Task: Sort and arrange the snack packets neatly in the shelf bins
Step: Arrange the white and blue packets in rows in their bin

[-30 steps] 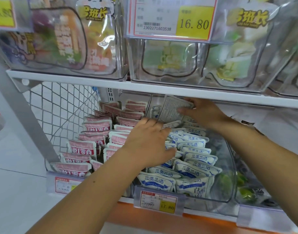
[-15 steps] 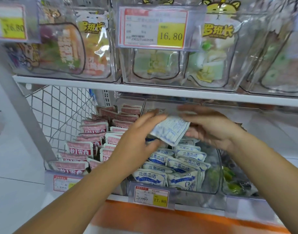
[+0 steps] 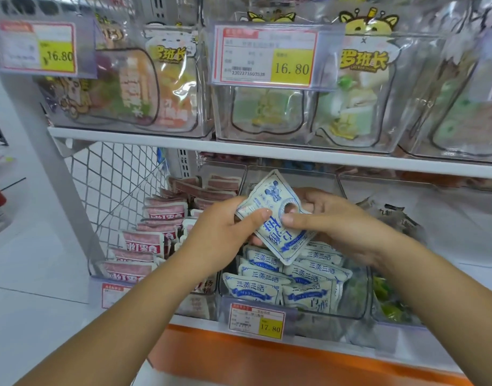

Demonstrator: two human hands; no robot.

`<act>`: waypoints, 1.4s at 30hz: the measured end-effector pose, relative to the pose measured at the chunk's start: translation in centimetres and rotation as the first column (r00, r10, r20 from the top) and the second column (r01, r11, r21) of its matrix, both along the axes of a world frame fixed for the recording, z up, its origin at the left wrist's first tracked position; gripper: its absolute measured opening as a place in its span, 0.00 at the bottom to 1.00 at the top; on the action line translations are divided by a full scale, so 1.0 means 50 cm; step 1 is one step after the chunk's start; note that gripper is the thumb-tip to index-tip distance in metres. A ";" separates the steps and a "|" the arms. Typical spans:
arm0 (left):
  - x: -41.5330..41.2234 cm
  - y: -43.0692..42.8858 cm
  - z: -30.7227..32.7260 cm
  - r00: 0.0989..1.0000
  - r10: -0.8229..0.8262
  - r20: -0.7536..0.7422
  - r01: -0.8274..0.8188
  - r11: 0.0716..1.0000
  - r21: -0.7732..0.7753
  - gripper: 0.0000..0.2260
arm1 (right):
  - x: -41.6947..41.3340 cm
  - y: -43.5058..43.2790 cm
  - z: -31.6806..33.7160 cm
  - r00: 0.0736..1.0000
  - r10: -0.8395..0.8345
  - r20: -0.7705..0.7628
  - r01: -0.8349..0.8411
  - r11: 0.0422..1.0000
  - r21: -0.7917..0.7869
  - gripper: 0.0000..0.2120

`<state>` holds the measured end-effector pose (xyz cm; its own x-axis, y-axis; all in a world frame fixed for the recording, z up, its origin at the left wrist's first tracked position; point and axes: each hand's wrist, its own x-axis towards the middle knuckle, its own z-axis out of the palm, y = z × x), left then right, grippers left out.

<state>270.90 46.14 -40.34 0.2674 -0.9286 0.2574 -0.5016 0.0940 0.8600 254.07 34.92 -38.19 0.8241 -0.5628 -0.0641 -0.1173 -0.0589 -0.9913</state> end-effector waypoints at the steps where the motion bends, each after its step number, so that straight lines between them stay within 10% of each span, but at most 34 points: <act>1: -0.002 -0.003 -0.002 1.000 0.021 0.010 -0.021 1.000 -0.022 0.06 | -0.003 -0.008 0.001 0.999 -0.034 -0.006 0.034 0.999 0.037 0.21; 4: -0.011 -0.018 0.001 0.976 0.002 0.217 -0.006 1.000 0.017 0.12 | -0.017 -0.042 0.024 0.940 -0.340 -0.028 0.328 0.924 -0.195 0.15; 7: -0.020 -0.061 -0.003 0.768 -0.075 0.636 -0.051 0.983 0.178 0.27 | -0.038 -0.090 0.039 0.758 -0.634 -0.157 0.519 0.730 -0.444 0.18; 13: -0.023 -0.183 -0.011 0.514 -0.274 0.813 -0.097 0.923 0.373 0.29 | -0.009 -0.150 0.014 0.825 -0.552 -0.117 0.460 0.778 -0.429 0.13; 16: -0.015 -0.192 -0.016 0.513 -0.410 0.754 -0.105 0.842 0.530 0.26 | 0.022 -0.181 0.013 0.974 -0.223 -0.044 0.202 0.938 -0.281 0.30; 18: -0.012 -0.176 -0.021 0.494 -0.420 0.761 -0.115 0.836 0.536 0.25 | 0.045 -0.212 0.001 0.992 -0.087 -0.094 0.058 0.959 -0.276 0.18; 24: 0.007 -0.140 -0.013 0.395 -0.419 0.818 -0.094 0.867 0.489 0.28 | 0.157 -0.200 -0.058 0.770 -0.175 -0.614 -0.462 0.510 -0.725 0.17; 28: 0.017 -0.130 -0.012 0.405 -0.400 0.822 -0.065 0.885 0.462 0.29 | 0.124 -0.215 -0.022 0.747 -0.127 -0.653 -0.348 0.762 -0.546 0.23; 34: 0.016 -0.121 -0.013 0.435 -0.303 0.848 -0.045 0.933 0.356 0.25 | 0.139 -0.207 -0.052 0.813 -0.158 -0.561 -0.372 0.600 -0.708 0.02; 42: 0.028 -0.082 -0.020 0.504 -0.191 0.842 0.011 0.977 0.214 0.22 | 0.115 -0.208 0.005 0.728 0.074 -0.682 -0.428 0.826 -0.367 0.29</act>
